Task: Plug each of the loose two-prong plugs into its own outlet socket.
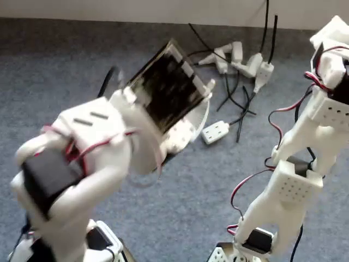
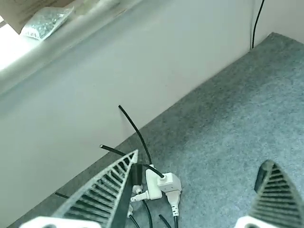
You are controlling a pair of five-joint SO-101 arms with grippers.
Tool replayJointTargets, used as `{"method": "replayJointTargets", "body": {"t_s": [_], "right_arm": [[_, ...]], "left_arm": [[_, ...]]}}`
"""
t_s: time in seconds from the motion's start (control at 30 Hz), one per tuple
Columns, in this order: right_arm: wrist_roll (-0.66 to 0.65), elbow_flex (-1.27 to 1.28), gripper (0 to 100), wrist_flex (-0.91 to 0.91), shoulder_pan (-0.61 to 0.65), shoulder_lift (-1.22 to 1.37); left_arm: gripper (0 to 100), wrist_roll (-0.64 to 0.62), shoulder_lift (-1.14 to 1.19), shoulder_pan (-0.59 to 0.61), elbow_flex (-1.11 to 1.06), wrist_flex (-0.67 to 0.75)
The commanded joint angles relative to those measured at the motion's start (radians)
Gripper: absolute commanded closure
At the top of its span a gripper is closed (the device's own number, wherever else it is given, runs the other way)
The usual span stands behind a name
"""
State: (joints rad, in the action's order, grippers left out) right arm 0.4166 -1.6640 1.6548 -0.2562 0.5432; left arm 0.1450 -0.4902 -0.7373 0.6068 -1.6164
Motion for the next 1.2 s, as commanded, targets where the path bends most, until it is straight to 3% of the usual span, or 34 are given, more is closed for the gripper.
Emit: {"method": "replayJointTargets", "body": {"t_s": [0.0,0.2,0.33,0.5,0.6,0.7,0.77,0.87,1.0,1.17], "right_arm": [[-0.009,-0.111,63.8,-0.016,0.033,-0.015],[-0.009,-0.111,63.9,-0.001,0.064,-0.016],[-0.008,-0.111,63.9,0.031,0.139,-0.016],[-0.014,-0.111,64.9,0.067,0.257,-0.016],[-0.011,-0.113,73.1,0.084,0.272,-0.031],[-0.014,-0.113,81.9,0.097,0.286,-0.076],[-0.014,-0.113,82.1,0.105,0.288,-0.114],[-0.017,-0.110,82.3,0.111,0.311,-0.151],[-0.103,-0.008,82.6,0.111,0.392,-0.180],[-0.114,0.257,82.6,0.110,0.533,-0.320]], "left_arm": [[99,-0.008,-0.251,-0.036,-0.340,0.219],[99,-0.003,-0.705,-0.024,-1.216,0.925],[99,-0.003,-0.743,0.015,-1.481,1.244],[99,-0.009,-0.596,0.081,-1.561,1.455],[99,-0.018,-0.533,0.119,-1.615,1.553],[99,-0.172,-0.503,0.163,-1.701,1.706],[99,-0.269,-0.503,0.199,-1.753,1.820],[99,-0.295,-0.498,0.243,-1.808,1.935],[99,-0.296,-0.503,0.249,-1.837,1.998],[99,-0.299,-0.503,0.248,-1.839,2.001]]}}
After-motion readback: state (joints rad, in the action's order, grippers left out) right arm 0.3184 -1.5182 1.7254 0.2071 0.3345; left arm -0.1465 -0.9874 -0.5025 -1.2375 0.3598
